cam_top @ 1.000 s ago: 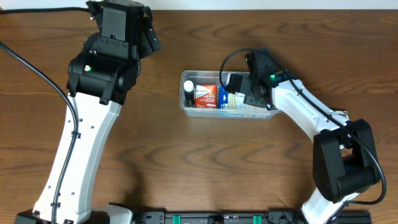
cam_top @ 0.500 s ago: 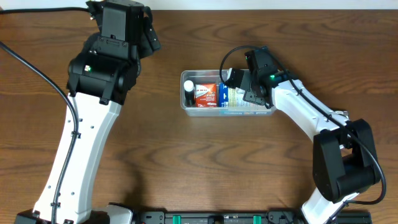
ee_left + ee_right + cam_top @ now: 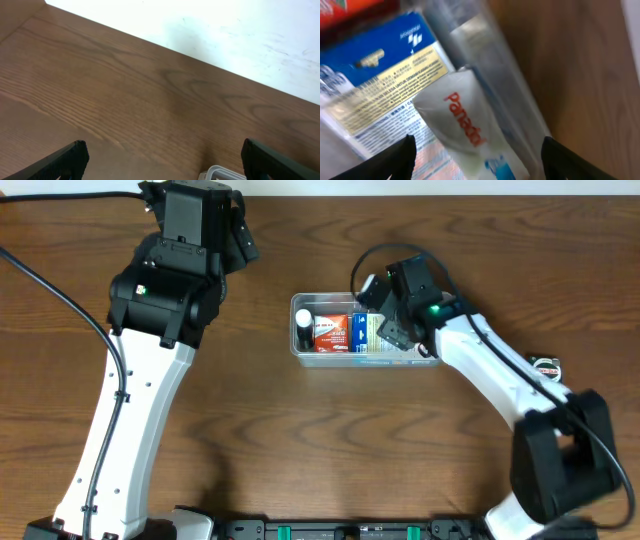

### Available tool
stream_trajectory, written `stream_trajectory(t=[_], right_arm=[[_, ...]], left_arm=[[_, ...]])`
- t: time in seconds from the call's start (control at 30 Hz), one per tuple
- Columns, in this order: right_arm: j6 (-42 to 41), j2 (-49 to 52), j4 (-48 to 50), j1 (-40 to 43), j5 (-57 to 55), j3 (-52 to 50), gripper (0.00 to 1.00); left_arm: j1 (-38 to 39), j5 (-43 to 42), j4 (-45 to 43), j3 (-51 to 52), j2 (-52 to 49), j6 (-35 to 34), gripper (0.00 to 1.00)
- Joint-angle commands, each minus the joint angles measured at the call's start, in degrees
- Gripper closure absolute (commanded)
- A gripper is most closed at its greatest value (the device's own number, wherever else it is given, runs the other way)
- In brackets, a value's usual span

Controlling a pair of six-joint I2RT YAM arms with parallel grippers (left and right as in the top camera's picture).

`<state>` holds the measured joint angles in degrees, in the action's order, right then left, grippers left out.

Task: Pack container
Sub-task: 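Lower the Panadol box into the container and open the right gripper, then move the right gripper right above the green Zam-Buk tin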

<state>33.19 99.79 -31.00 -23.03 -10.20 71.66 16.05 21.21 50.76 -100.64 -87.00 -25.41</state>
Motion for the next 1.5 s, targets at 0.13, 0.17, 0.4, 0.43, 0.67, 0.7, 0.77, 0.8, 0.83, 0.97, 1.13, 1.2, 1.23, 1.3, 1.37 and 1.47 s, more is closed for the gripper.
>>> stream_trajectory(t=[0.13, 0.17, 0.4, 0.43, 0.67, 0.7, 0.77, 0.8, 0.83, 0.97, 1.13, 1.2, 1.23, 1.3, 1.37, 1.47], right_arm=[[-21.46, -10.64, -7.67, 6.01, -0.28, 0.02, 0.16], [-22.84, -11.34, -8.74, 7.39, -0.28, 0.02, 0.14], [-29.66, -11.28, -14.58, 22.97, 4.39, -0.11, 0.1], [-30.67, -10.93, -15.34, 25.38, 5.9, -0.11, 0.1], [-33.57, -8.37, -18.4, 37.48, 10.62, -0.2, 0.03], [-33.31, -7.54, -18.53, 38.95, 10.51, -0.22, 0.03], [-32.7, -6.23, -18.53, 40.41, 10.47, -0.22, 0.03], [-32.7, -5.2, -18.51, 41.11, 10.49, -0.22, 0.03], [-32.7, -4.22, -18.51, 41.55, 10.47, -0.22, 0.02], [-30.14, 1.64, -17.94, 42.62, 10.38, -0.22, 0.01], [-29.68, 8.2, -15.21, 44.3, 10.4, -0.22, 0.01], [-29.7, 10.21, -14.6, 45.35, 10.43, -0.22, 0.01], [-29.7, 10.88, -14.38, 45.7, 10.51, -0.22, 0.01], [-29.68, 11.61, -14.34, 46.01, 10.86, -0.22, 0.01], [-29.68, 11.56, -14.29, 45.92, 10.88, -0.22, 0.01], [-29.68, 11.41, -14.19, 45.88, 11.41, -0.15, 0.01]], left_arm=[[-0.24, 0.94, 0.0, -0.42, 0.15, 0.79, 0.02], [-0.24, 0.94, 0.0, -0.42, 0.15, 0.79, 0.02], [-0.24, 0.94, 0.0, -0.42, 0.15, 0.76, 0.02], [-0.24, 0.94, 0.0, -0.42, 0.15, 0.79, 0.02], [-0.24, 0.94, 0.0, -0.42, 0.15, 0.79, 0.02], [-0.24, 0.94, 0.0, -0.42, 0.15, 0.79, 0.02], [-0.24, 0.94, 0.0, -0.42, 0.15, 0.79, 0.02], [-0.24, 0.94, 0.0, -0.42, 0.15, 0.79, 0.02], [-0.24, 0.94, 0.0, -0.42, 0.15, 0.76, 0.02], [-0.24, 0.94, 0.0, -0.42, 0.15, 0.79, 0.02], [-0.24, 0.94, 0.0, -0.42, 0.15, 0.79, 0.02], [-0.24, 0.94, 0.0, -0.42, 0.15, 0.76, 0.02], [-0.24, 0.94, 0.0, -0.42, 0.15, 0.76, 0.02], [-0.24, 0.94, 0.0, -0.42, 0.15, 0.76, 0.02], [-0.24, 0.94, 0.0, -0.42, 0.15, 0.76, 0.02], [-0.24, 0.94, 0.0, -0.42, 0.15, 0.76, 0.02]])
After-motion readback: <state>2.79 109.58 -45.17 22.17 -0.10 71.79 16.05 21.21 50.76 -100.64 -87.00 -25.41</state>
